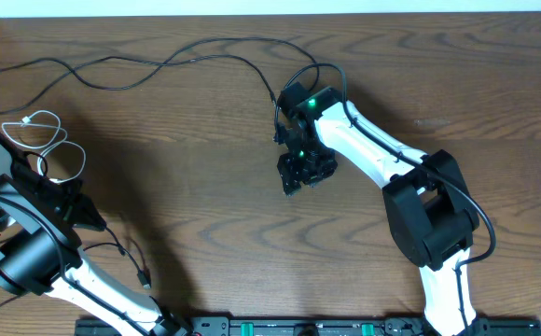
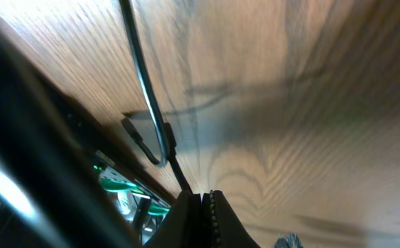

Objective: Untangle cables

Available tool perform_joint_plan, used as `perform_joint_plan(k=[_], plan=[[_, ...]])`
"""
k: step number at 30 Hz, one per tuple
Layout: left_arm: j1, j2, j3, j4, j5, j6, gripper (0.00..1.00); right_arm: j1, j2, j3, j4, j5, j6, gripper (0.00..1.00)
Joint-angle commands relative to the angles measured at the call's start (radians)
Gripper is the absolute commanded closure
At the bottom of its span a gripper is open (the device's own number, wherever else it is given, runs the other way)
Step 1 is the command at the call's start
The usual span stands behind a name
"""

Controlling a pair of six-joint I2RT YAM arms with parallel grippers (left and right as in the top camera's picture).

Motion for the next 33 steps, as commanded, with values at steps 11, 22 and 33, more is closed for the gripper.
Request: perform_joint_plan(k=[11,22,33], plan=[[-0.005,-0.030,-0.006,-0.018,-0.005,-0.037,0.09,0.004,-0.008,-0.003,0.001,-0.009,-0.006,0.44],[0.006,-0.046,0.119,-0.018,0.016,0.082,0.10,0.003,-0.008,-0.003,0.002,-0.002,-0.025,0.39],[0.188,-0.046,0.297,0.095,-0.269,-0.162,0.11,0.004,-0.008,-0.003,0.006,-0.001,-0.034,0.38]])
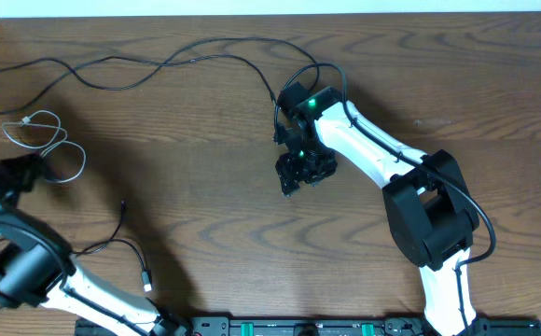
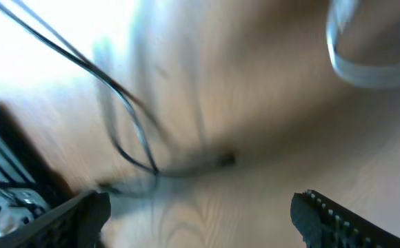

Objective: Untangle cables

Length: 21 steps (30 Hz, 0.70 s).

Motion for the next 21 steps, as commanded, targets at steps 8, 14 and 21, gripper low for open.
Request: perform_joint_plan(k=[8,14,21], plan=[[0.201,-0.018,-0.048,0.158,-0.552,-0.215,0.10,0.004,-0.008,-0.004,0.026,-0.002,-0.031,0.38],[0.239,-0.018,-0.147,0.349,-0.598,-0.217,0.10,0.004,-0.008,-0.004,0.040,-0.002,-0.031,0.37],[0.259,-0.018,-0.237,0.603,-0.596,-0.210,0.12,0.004,-0.008,-0.004,0.032,-0.002,-0.031,0.36]])
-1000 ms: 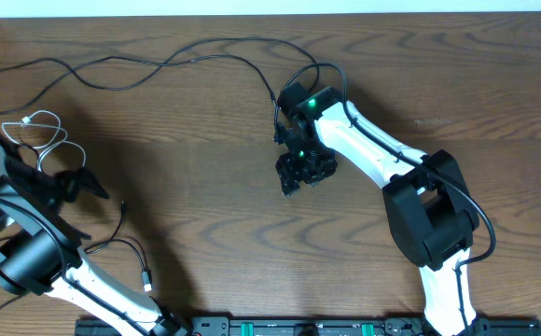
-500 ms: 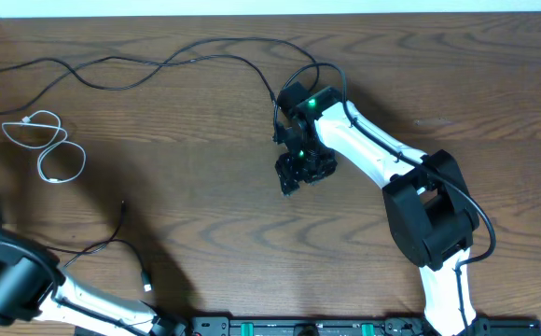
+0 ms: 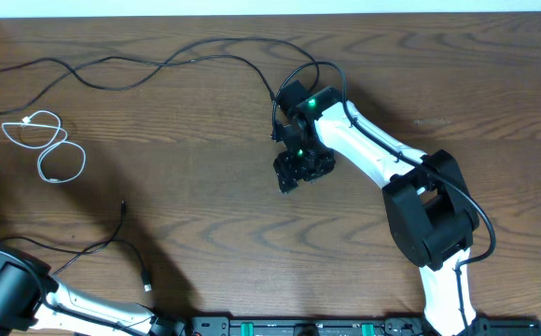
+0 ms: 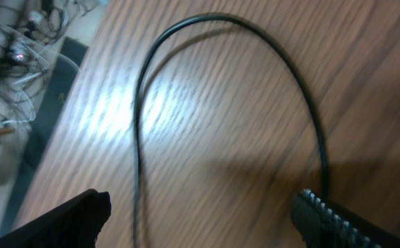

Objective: Untangle cables

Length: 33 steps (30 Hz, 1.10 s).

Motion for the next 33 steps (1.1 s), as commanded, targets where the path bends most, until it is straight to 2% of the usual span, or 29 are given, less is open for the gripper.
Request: perform_joint_plan(k=[1,3,9,33], plan=[[0.011,-0.012,-0.021,0.084,-0.036,0.008,0.16,0.004,-0.008,-0.004,-0.004,-0.002,-0.016,0.36],[0.012,-0.012,-0.027,0.135,-0.036,0.034,0.21,0.004,-0.008,-0.004,-0.003,-0.002,-0.014,0.35],[0.025,-0.001,-0.050,0.274,-0.080,0.063,0.21,0.004,-0.008,-0.004,0.004,-0.002,-0.011,0.34],[0.051,0.173,-0.050,0.407,-0.076,0.063,0.26,0.004,-0.008,-0.004,-0.017,-0.002,0.011,0.34]])
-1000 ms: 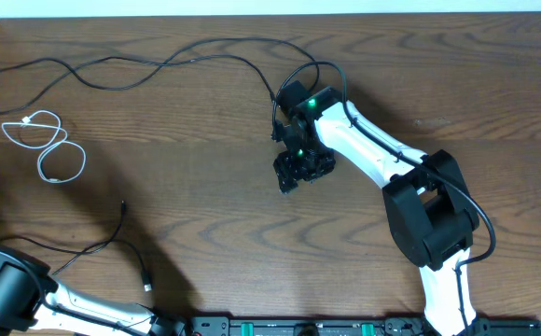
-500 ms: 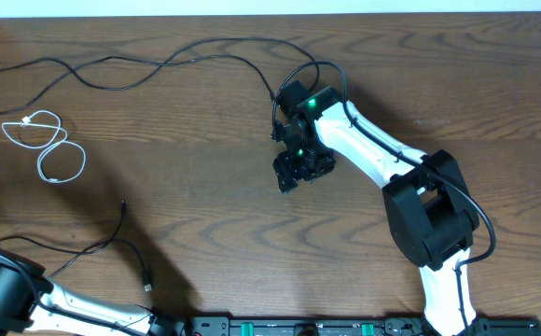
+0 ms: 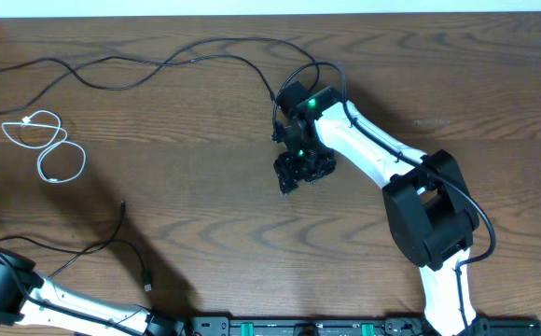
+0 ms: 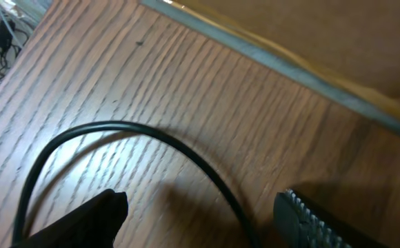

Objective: Untangle cables

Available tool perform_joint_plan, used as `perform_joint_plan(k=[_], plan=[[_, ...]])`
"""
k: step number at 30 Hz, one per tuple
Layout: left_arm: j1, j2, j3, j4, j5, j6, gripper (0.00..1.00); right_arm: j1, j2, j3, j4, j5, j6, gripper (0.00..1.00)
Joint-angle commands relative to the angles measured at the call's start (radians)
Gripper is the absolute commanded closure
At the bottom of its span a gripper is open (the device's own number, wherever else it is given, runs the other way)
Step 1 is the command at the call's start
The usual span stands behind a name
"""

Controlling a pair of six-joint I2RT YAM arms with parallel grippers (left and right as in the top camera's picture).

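Observation:
A long black cable [image 3: 159, 63] runs along the table's far side from the left edge to my right arm. A white cable [image 3: 51, 145] lies coiled at the left. A short black cable [image 3: 112, 241] lies at the lower left, and its arc [image 4: 186, 148] passes between the fingers of my left gripper [image 4: 200, 213], which stands open just above the wood. My right gripper [image 3: 292, 175] points down at mid-table. The overhead view does not show how its jaws stand or whether the cable is in them.
The left arm sits in the bottom left corner of the overhead view. In the left wrist view the table's edge [image 4: 269, 52] crosses the top, with loose wires on the floor beyond the left corner. The right arm's base [image 3: 434, 224] stands at the right.
The left wrist camera has turned: the short black cable's arc now lies lower in its view, with the table edge above it. The left gripper is still open. The right arm has not moved.
My left gripper was shut with the short black cable running into its tips, the arm reaching over the table's left part. Then it was open and the cable lay loose at the lower left. The arm has since drawn back into the bottom left corner.

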Motion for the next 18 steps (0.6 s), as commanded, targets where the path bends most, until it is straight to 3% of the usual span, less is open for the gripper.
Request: perform_joint_plan(k=[1,7,10,15,18], plan=[[0.006,0.047,-0.002,0.010,-0.024,0.006,0.27,0.004,-0.008,-0.004,-0.004,-0.002,0.010,0.34],[0.006,0.084,-0.002,0.045,0.049,0.006,0.31,0.004,-0.008,-0.004,-0.008,-0.003,0.021,0.34],[0.007,0.084,-0.002,0.067,0.103,0.024,0.43,0.004,-0.008,-0.004,-0.008,-0.003,0.024,0.34],[0.007,0.084,-0.002,0.092,0.202,0.086,0.74,0.004,-0.008,-0.004,-0.008,-0.003,0.024,0.34],[0.007,0.084,-0.002,0.096,0.259,0.089,0.85,0.004,-0.008,-0.004,-0.008,-0.003,0.024,0.34]])
